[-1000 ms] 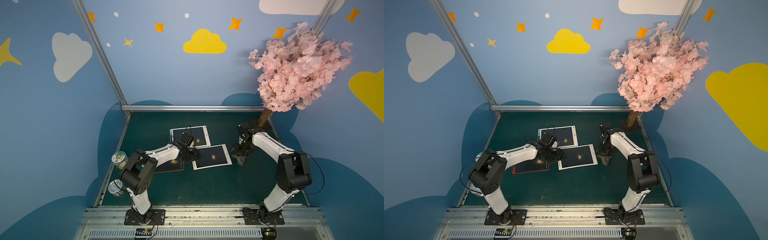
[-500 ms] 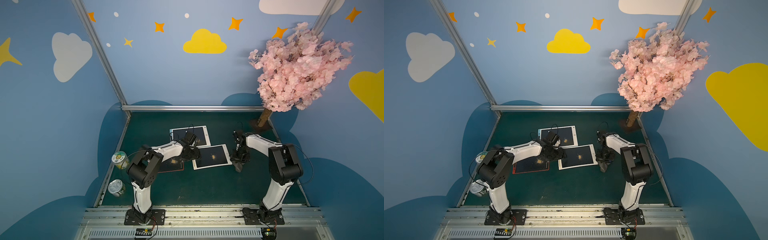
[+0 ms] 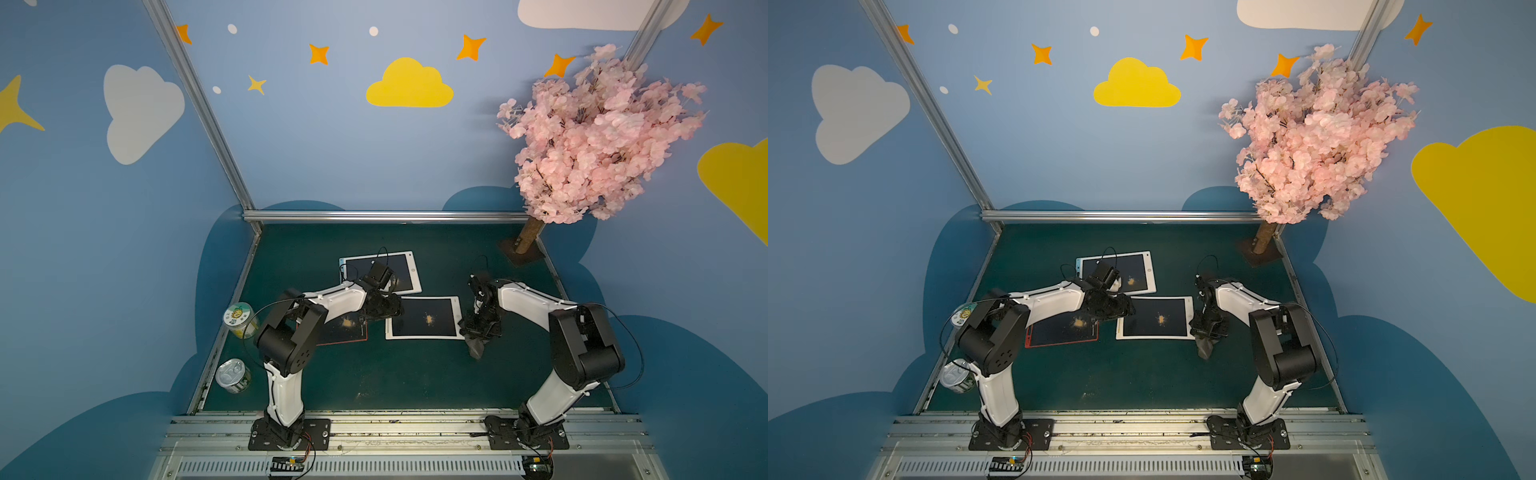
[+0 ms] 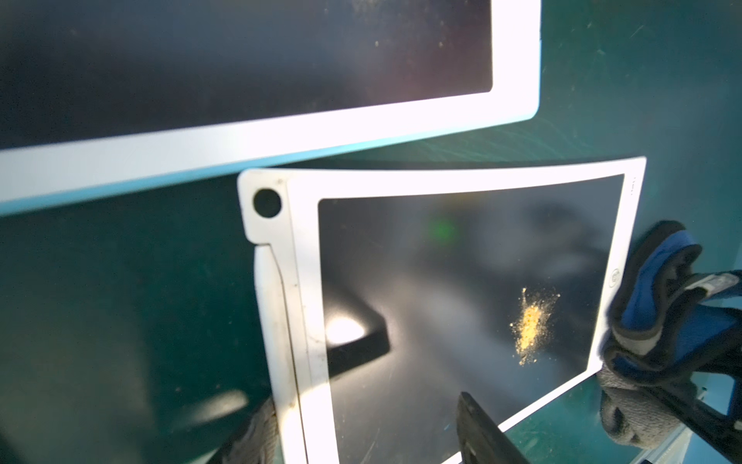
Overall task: Wipe the drawing tablet
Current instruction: Wipe the dirt from the drawing tablet.
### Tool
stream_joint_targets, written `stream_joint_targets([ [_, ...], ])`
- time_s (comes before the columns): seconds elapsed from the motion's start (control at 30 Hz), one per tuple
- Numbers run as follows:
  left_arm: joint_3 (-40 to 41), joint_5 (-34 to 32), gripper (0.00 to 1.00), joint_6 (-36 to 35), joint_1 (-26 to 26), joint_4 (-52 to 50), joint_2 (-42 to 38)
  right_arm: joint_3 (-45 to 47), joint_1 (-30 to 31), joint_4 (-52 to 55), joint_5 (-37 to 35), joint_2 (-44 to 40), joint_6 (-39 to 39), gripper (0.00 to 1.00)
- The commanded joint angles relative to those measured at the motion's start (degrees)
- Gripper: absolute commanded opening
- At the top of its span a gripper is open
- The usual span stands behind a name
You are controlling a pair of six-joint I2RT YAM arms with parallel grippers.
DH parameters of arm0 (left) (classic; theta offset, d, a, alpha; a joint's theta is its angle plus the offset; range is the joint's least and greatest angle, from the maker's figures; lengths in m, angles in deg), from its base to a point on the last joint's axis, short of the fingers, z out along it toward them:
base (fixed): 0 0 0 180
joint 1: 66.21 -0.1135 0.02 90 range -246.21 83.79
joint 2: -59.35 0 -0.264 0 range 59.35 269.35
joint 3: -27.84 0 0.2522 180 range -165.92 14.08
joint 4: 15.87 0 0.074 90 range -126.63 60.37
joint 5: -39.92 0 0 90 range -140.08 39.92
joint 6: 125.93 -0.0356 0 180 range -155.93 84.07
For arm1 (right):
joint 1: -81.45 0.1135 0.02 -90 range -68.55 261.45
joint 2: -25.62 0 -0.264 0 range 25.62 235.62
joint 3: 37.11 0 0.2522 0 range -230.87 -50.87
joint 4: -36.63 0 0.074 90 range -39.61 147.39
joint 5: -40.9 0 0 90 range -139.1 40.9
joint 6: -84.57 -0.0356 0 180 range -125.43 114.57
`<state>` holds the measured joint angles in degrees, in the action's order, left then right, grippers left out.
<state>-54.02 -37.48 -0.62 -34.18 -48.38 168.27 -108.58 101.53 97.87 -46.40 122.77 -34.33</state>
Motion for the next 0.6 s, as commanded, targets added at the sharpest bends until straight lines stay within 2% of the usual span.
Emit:
stream_joint_targets([
  [0.0, 1.26, 3.08, 0.7, 0.31, 0.49, 2.39, 0.1, 0.7, 0.45, 4.02, -0.47, -3.59, -0.99, 0.0],
  [0.13, 1.48, 2.67, 0.68, -1.01, 0.58, 0.48, -1.35, -1.97, 0.23, 7.02, -5.7, -7.03, 0.26, 0.0],
  [0.2, 1.14, 1.18, 0.64, -3.47, 0.6, -2.9, -2.27, -4.09, 0.23, 7.58, -6.87, -8.54, 1.83, 0.0],
  [0.23, 1.13, -1.58, 0.62, -4.53, 0.53, -4.45, -2.77, -4.88, 0.36, 7.25, -6.32, -9.01, 2.84, 0.0],
  [0.33, 0.32, -5.75, 0.54, -8.46, 0.62, -9.02, -3.48, -6.75, 1.04, 3.64, 0.72, -10.59, 7.1, 0.0],
  [0.4, -0.75, -6.65, 0.46, -10.22, 0.66, -11.34, -3.1, -7.5, 2.12, -1.0, 10.02, -11.25, 11.3, 0.0],
  [0.47, -1.31, -7.09, 0.43, -10.95, 0.94, -11.8, -3.15, -8.61, 3.4, -5.15, 19.52, -11.03, 14.68, 0.0],
  [0.57, -2.0, -8.25, 0.42, -11.53, 1.26, -12.11, -3.04, -11.35, 4.77, -9.24, 27.07, -9.09, 13.88, 0.0],
])
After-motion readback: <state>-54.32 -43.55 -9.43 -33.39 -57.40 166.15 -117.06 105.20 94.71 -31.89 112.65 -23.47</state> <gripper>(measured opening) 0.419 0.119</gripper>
